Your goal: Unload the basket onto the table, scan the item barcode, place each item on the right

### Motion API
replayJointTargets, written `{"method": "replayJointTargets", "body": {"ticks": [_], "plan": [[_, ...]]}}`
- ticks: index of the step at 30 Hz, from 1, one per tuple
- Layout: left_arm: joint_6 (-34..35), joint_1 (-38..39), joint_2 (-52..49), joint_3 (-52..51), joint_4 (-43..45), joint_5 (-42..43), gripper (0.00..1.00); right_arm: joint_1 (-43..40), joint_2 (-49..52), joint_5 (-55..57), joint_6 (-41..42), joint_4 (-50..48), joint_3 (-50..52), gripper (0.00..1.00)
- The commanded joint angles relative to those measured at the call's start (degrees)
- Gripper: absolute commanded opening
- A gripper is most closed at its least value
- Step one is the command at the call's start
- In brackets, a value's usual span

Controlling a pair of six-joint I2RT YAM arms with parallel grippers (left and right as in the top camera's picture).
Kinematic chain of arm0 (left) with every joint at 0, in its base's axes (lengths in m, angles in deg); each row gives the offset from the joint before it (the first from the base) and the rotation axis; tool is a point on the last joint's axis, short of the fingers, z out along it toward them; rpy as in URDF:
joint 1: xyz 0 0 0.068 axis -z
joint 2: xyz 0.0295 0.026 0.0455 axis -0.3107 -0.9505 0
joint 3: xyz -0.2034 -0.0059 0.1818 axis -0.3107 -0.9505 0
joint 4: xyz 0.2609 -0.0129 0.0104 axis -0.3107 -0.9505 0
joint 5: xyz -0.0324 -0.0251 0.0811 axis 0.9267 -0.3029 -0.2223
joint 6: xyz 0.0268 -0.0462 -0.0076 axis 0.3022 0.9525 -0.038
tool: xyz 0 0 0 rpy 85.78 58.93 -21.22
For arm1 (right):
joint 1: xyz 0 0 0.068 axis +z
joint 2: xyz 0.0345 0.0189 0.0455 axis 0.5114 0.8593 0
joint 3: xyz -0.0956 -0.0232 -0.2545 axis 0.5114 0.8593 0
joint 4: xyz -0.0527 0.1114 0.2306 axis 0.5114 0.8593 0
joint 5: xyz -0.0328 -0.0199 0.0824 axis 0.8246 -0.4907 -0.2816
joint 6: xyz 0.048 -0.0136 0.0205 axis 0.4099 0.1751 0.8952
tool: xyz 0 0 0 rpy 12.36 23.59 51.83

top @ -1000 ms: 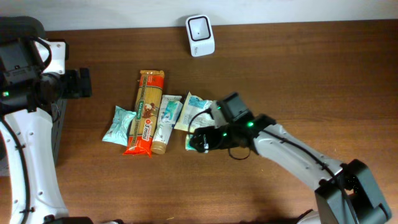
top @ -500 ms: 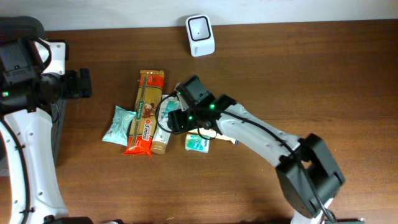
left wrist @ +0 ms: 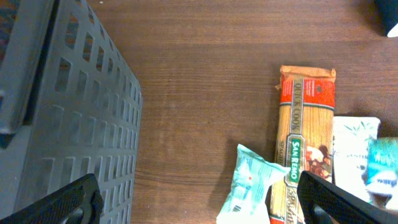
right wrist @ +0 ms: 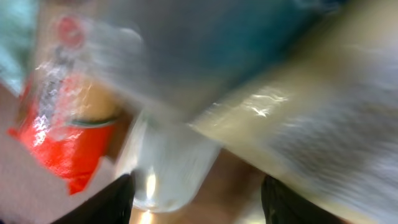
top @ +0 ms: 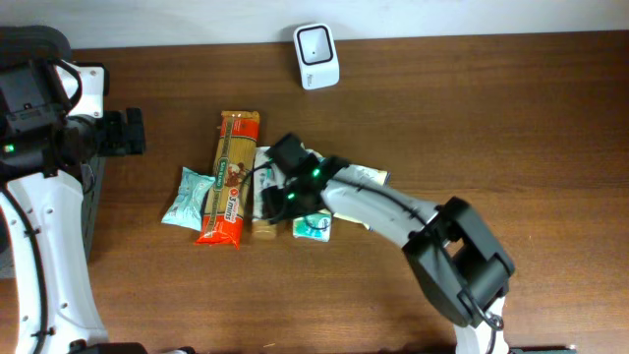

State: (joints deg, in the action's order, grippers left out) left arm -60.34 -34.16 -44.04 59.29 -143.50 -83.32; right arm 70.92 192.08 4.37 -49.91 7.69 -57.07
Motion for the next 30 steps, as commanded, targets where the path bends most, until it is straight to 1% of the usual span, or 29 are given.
{"method": "replayJointTargets", "body": {"ticks": [1,2,5,6,8,9,12,13,15,17,18,19,21,23,25,26,28,30], "plan": [[-1.1,-0.3,0.2,0.4,0.0,0.2,0.99,-8.2,-0.2,1.8,-1.6,8.5,-0.2,0.7],[-1.1,-0.3,0.2,0.4,0.0,0.2,0.99,-10.0,-0.2,1.7,-4.3,11.0,-0.2,0.72],[-1.1,-0.3,0.2,0.4,0.0,0.2,0.99,-12.9,-0.2,1.5,-7.5,15.3,-0.3,0.78],[-1.1,-0.3,0.2,0.4,0.0,0.2,0.99,-13.6,-0.2,2.7,-10.0,18.1,-0.3,0.79],[-1.1,-0.3,0.2,0.4,0.0,0.2,0.99,-14.6,-0.2,7.1,-12.4,21.8,-0.3,0.8],[-1.1,-0.3,0.2,0.4,0.0,0.2,0.99,-16.0,-0.2,7.6,-15.6,23.4,-0.3,0.8],[-1.1,-0.3,0.2,0.4,0.0,0.2,0.99,-21.5,-0.2,8.0,-20.4,23.8,-0.3,0.82],[-1.1,-0.3,0.2,0.4,0.0,0.2,0.99,-23.8,-0.2,8.4,-23.5,23.1,-0.5,0.82],[-1.1,-0.3,0.2,0.4,0.0,0.2,0.99,-26.2,-0.6,8.4,-26.9,24.5,-3.9,0.82],[-1.1,-0.3,0.2,0.4,0.0,0.2,0.99,-25.6,-2.4,7.5,-26.3,26.7,-11.6,0.83],[-1.1,-0.3,0.2,0.4,0.0,0.2,0.99,-25.1,-2.6,7.5,-24.0,26.3,-14.6,0.82],[-1.1,-0.3,0.2,0.4,0.0,0.2,0.99,-24.6,-2.6,7.6,-20.0,22.7,-16.2,0.82],[-1.1,-0.3,0.2,0.4,0.0,0.2,0.99,-24.4,-1.4,11.6,-11.5,10.2,-15.2,0.81],[-1.1,-0.3,0.2,0.4,0.0,0.2,0.99,-24.0,1.5,11.0,-9.4,2.8,-14.9,0.81],[-1.1,-0.3,0.2,0.4,0.0,0.2,0.99,-22.5,5.0,8.5,-8.1,-1.6,-14.9,0.81],[-1.1,-0.3,0.2,0.4,0.0,0.2,0.99,-21.6,6.2,6.2,-8.1,-1.9,-14.9,0.82],[-1.1,-0.3,0.2,0.4,0.0,0.2,0.99,-19.8,6.8,5.3,-8.1,0.5,-14.9,0.82],[-1.1,-0.3,0.2,0.4,0.0,0.2,0.99,-18.7,6.8,1.8,-8.1,7.4,-14.9,0.82]]}}
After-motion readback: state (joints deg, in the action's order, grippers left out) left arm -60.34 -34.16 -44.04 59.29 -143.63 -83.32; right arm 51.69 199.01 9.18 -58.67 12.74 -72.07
